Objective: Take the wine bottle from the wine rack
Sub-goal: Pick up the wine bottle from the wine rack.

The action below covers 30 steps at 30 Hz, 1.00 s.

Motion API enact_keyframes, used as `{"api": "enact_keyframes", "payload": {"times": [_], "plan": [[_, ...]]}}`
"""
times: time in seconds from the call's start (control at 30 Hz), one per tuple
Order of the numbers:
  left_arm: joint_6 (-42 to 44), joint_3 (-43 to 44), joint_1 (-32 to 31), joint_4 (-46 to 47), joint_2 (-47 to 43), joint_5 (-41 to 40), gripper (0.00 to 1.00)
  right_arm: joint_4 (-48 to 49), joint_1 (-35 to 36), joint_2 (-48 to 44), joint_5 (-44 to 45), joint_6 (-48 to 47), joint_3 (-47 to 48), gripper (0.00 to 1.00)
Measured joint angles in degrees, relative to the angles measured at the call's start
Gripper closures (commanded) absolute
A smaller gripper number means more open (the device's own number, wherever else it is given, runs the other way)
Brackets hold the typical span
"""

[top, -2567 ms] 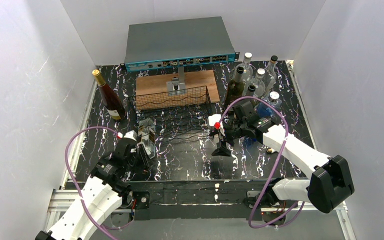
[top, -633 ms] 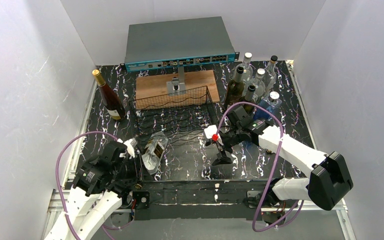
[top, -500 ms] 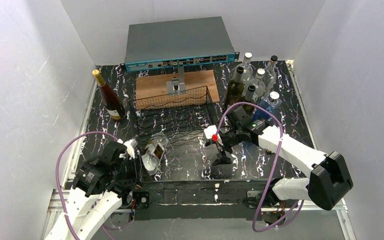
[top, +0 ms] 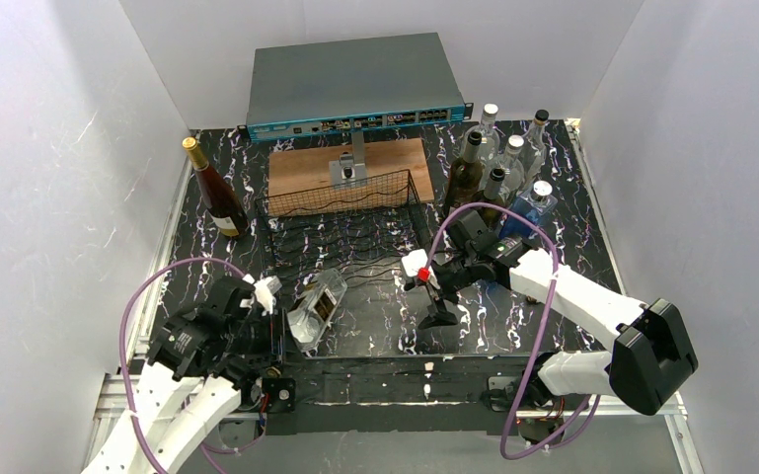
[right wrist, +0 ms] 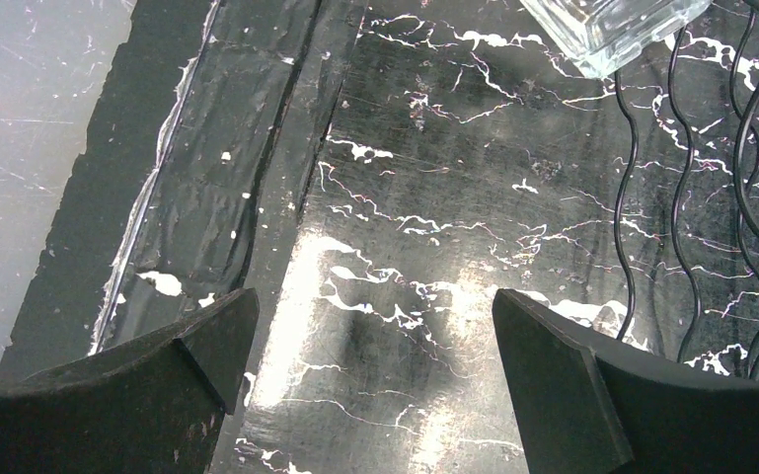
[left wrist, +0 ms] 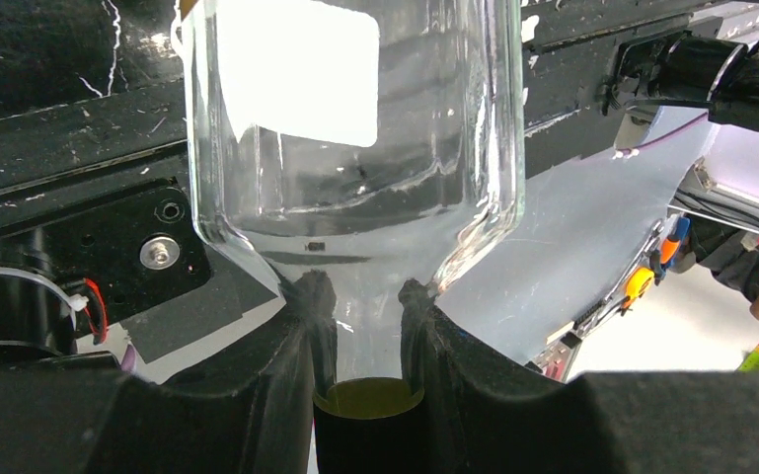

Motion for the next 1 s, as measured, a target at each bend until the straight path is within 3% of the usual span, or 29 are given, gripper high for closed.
{"api": "enact_keyframes", "payload": {"times": [0.4,0.63,0.8,1.0], "plan": [[0.11,3.19,-0.9,1.75,8.76,5.09,1.0,-2.43,1.92,0.02,1.31,-4.0,1.16,0.02],[-0.31,7.08,-6.45,4.83,16.35,5.27,1.0,-3.17,2.84,1.79,1.05,-7.19,7.54,0.01],[-1.79,9.66,-11.72,7.58,23.78,5.14,1.0,1.92,5.27,4.17,3.21,-5.07,9.38,0.02],[-5.66,12.72,-13.07,12.52,32.04,5.62,1.0,9.18,9.7,5.22,6.78,-0.76,7.82,0.02]]}}
